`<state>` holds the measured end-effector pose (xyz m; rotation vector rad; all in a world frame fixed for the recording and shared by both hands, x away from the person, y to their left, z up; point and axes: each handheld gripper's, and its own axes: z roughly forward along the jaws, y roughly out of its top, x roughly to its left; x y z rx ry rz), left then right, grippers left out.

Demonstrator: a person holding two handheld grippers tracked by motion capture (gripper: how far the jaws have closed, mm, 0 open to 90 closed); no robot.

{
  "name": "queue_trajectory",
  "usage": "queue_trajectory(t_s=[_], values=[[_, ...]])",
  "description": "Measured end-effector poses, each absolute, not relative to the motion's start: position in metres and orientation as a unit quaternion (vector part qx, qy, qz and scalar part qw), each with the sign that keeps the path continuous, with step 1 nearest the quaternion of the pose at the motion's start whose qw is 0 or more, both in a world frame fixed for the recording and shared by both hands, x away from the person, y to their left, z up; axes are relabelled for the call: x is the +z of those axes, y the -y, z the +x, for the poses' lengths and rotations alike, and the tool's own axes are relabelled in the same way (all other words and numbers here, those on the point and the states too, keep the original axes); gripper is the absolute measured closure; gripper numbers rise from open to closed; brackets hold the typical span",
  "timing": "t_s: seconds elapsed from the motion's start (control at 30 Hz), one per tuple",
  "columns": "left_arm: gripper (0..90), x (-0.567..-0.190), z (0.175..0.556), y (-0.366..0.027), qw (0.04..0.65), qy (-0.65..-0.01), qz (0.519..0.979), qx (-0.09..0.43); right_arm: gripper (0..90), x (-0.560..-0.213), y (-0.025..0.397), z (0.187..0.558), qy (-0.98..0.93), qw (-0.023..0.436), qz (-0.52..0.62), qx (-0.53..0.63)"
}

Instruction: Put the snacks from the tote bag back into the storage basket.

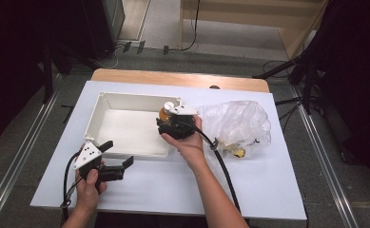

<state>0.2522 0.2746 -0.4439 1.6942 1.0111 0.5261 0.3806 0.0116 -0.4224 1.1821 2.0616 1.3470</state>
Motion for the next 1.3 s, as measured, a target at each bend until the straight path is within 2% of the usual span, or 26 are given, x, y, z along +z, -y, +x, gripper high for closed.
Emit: queue_trajectory(t_s=[0.1, 0.33, 0.9, 1.3], values=[[1.5, -0.444, 0.253, -0.276, 0.525, -0.425, 0.704, 0.22, 26.5, -0.416, -0.013, 0.376, -0.729, 0.228, 0.418, 0.492], [1.5, -0.443, 0.254, -0.278, 0.528, -0.427, 0.701, 0.219, 22.3, -0.405, -0.003, 0.371, -0.725, 0.226, 0.413, 0.503], [1.5, -0.444, 0.256, -0.276, 0.525, -0.426, 0.703, 0.221, 19.4, -0.396, 0.037, 0.352, -0.703, 0.232, 0.41, 0.533], [1.5, -0.445, 0.256, -0.274, 0.522, -0.424, 0.706, 0.221, 21.7, -0.398, 0.071, 0.342, -0.684, 0.253, 0.437, 0.527]])
